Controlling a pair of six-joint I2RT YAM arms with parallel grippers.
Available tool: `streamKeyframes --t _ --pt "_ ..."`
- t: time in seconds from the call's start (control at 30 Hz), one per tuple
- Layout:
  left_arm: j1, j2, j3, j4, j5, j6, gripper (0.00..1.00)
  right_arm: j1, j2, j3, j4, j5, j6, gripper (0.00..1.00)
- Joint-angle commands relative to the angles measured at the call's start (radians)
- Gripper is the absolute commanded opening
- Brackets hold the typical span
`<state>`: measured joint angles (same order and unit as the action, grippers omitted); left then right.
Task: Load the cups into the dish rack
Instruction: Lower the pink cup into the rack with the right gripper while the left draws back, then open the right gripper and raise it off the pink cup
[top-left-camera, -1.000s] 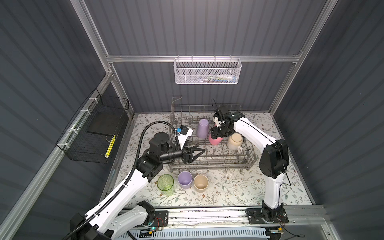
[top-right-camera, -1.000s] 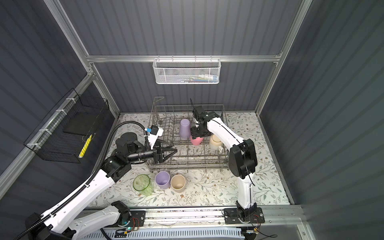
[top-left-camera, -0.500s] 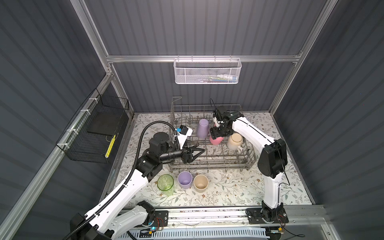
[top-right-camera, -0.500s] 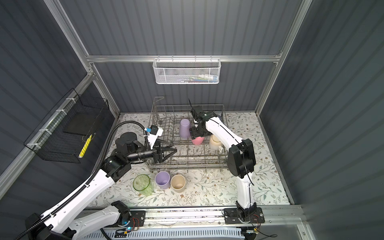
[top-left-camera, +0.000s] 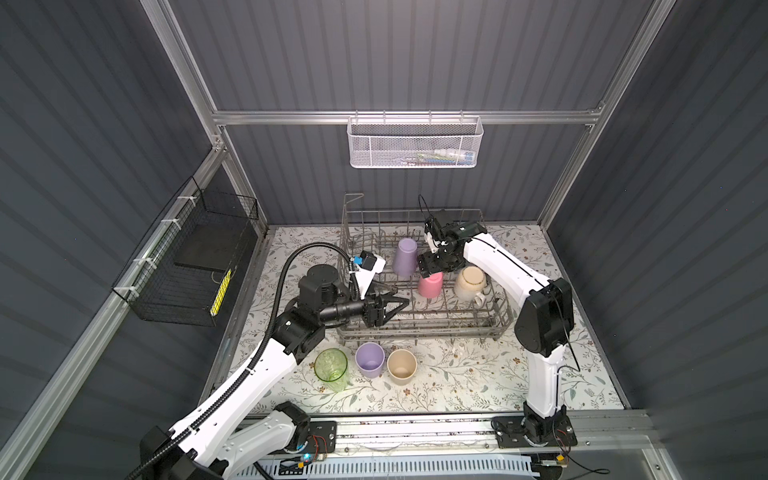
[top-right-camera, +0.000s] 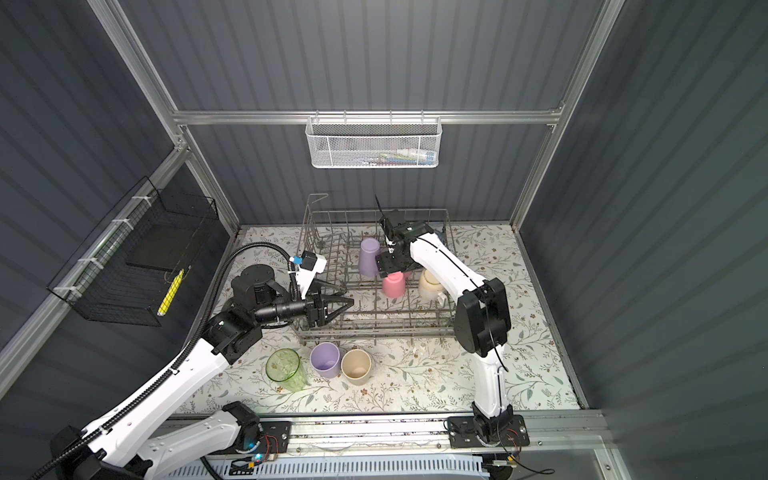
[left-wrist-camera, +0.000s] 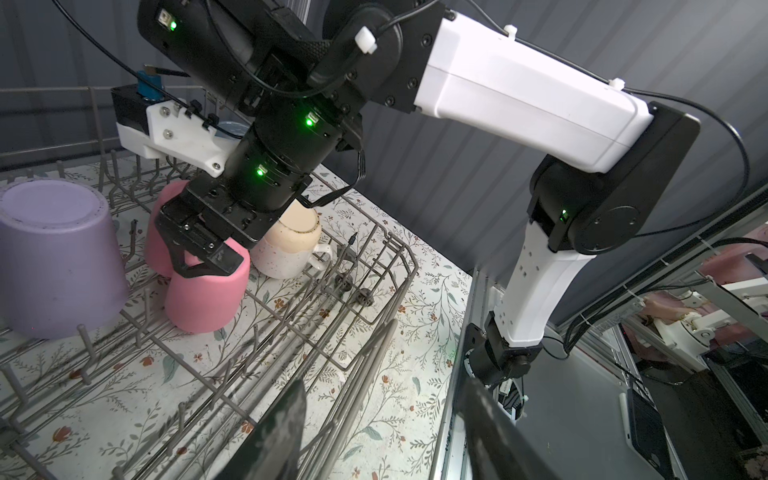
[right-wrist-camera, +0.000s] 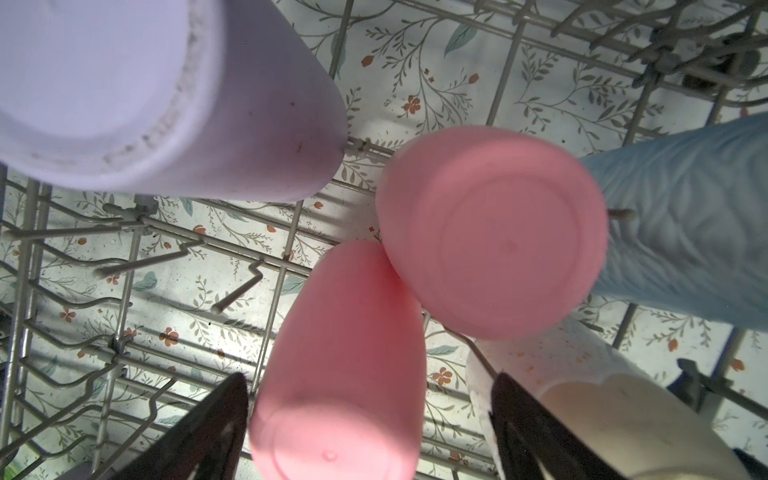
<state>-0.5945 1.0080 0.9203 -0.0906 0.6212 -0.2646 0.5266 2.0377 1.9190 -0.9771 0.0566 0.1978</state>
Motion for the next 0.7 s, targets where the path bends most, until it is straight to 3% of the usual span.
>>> streamKeyframes --t 0.0,0.67 --pt "0.005 -0.013 -0.015 -0.011 0.012 0.019 0.60 0.007 -0.005 0.020 -0.020 0.010 0.002 0.92" --pt "0.009 0.020 0.020 -0.015 0.028 0.015 0.60 0.008 -0.296 -0.120 0.068 -0.012 0.034 0.94"
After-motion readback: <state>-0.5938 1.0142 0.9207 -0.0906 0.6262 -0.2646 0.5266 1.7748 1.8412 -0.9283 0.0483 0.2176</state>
